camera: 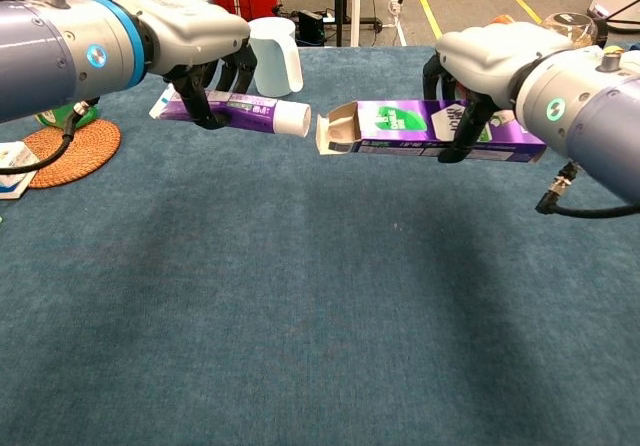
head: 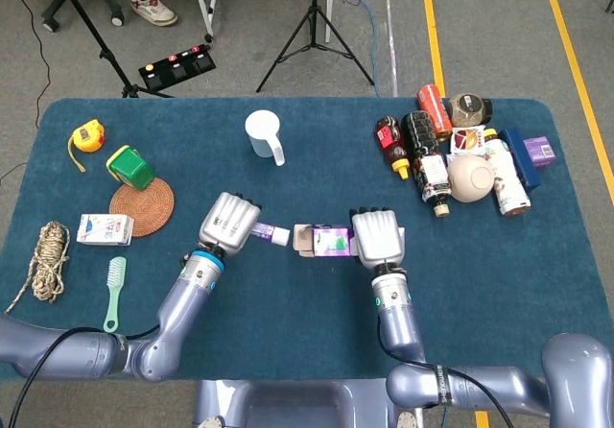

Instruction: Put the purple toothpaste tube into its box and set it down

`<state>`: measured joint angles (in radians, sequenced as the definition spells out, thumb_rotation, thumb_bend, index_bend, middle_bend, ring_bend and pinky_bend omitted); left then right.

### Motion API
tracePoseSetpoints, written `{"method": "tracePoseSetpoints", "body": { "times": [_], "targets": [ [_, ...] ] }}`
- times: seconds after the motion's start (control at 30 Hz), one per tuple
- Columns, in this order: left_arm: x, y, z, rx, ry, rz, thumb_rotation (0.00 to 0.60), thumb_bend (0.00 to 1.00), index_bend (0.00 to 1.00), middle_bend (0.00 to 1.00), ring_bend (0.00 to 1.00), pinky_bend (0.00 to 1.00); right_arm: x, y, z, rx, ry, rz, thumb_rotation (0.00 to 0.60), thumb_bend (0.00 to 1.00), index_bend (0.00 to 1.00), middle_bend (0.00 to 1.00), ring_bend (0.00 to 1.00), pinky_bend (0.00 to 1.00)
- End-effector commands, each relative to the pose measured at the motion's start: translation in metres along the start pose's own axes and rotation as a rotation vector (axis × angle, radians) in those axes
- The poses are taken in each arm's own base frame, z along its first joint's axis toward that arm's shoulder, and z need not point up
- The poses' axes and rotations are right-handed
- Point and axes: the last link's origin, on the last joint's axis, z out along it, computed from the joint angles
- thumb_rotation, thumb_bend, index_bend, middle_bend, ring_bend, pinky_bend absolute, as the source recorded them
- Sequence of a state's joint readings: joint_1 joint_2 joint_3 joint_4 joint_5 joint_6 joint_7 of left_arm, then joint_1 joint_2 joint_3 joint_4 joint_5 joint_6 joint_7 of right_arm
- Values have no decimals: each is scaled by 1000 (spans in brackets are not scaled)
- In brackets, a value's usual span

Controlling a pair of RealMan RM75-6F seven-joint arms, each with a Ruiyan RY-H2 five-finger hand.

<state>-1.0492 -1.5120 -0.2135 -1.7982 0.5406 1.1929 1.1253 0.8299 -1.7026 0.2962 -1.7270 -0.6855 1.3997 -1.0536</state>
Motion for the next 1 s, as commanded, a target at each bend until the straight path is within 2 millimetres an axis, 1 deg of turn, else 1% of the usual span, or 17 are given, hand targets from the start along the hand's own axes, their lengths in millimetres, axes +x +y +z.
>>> {"method": "tracePoseSetpoints", "body": {
  "times": [0.03,0.27,0.3,0.63,0.8,1.0],
  "targets": [
    [0,6,2,8,-6,0,600,358,585,496,396,604,0,-2,0,0,3,0,600,492,610,700,736,768],
    [2,20,4,-2,-8,-19,600,357,585,496,396,609,0,-6,-2,2,13,-8,600,490,611,700,736,768],
    [4,25,4,-11,0,-16,600,357,585,496,396,609,-1,-7,-2,3,11,-8,600,490,611,700,736,768],
    [4,41,4,-8,15,-31,600,358,585,496,396,616,-3,-11,-4,3,9,-3,600,490,611,701,736,770],
    [4,49,4,27,59,-2,600,357,585,496,417,653,-1,-11,-3,-8,9,7,600,490,611,701,736,774],
    [3,64,1,84,83,4,600,358,585,496,435,694,-1,-10,-2,-41,-4,25,600,491,611,701,739,780]
  ]
}}
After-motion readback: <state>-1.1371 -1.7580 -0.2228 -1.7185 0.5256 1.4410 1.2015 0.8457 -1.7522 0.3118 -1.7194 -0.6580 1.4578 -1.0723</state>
